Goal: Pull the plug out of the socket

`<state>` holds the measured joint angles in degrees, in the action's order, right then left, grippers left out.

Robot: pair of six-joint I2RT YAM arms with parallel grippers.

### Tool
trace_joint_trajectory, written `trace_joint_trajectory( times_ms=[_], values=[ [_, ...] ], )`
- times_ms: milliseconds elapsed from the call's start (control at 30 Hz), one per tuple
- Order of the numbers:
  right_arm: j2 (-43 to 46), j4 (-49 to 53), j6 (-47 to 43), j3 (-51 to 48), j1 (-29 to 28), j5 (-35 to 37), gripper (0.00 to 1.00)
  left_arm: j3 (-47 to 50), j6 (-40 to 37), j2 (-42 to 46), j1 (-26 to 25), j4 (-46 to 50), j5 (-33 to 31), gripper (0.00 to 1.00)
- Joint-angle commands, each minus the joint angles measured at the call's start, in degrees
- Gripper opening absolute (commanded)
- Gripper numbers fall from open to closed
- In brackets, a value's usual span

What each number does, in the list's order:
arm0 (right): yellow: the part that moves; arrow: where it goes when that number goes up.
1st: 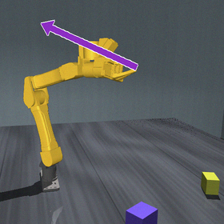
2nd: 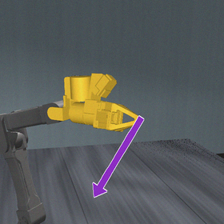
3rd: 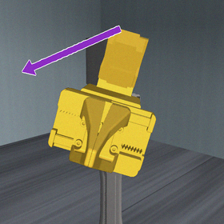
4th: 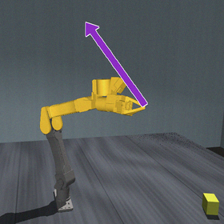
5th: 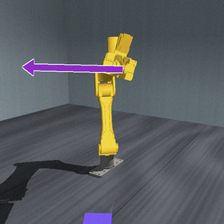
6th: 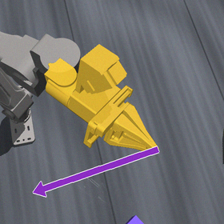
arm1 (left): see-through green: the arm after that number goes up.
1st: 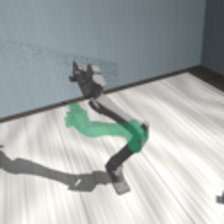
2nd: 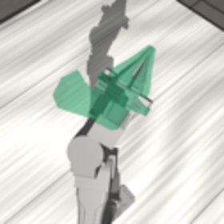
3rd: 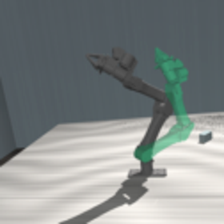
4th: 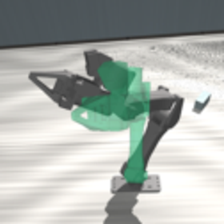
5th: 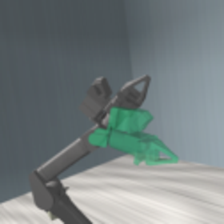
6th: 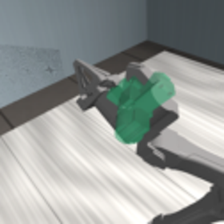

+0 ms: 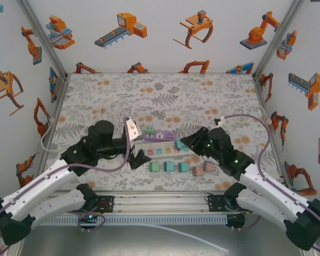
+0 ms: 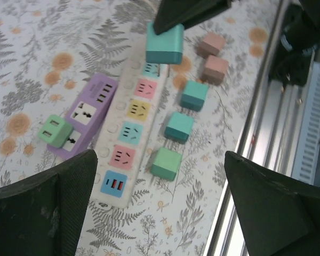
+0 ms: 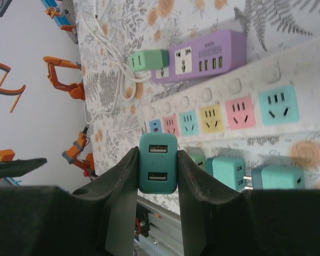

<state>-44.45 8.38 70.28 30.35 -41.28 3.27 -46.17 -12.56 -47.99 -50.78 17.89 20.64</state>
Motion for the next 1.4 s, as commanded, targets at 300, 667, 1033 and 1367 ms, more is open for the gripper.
trace_joint_trajectory(
  times_ms=[300,667,1033,1367],
  values=[
    [7.0,9.9,21.0,-6.9,-19.7,21.4,0.13,1.2,-12.7,2.5,-10.5,9.5,-4.5,0.97],
    [6.3,12.4,30.4,-11.5,-27.1,28.2,0.19,0.9,-10.7,1.2,-12.7,9.6,-8.9,0.97],
    [5.6,15.0,35.2,-14.6,-29.4,28.3,0.22,1.0,-11.7,1.1,-12.9,9.4,-12.0,0.97],
    [4.6,14.5,38.0,-17.6,-30.9,28.4,0.31,1.2,-11.6,-0.4,-13.0,8.6,-12.2,0.97]
  ],
)
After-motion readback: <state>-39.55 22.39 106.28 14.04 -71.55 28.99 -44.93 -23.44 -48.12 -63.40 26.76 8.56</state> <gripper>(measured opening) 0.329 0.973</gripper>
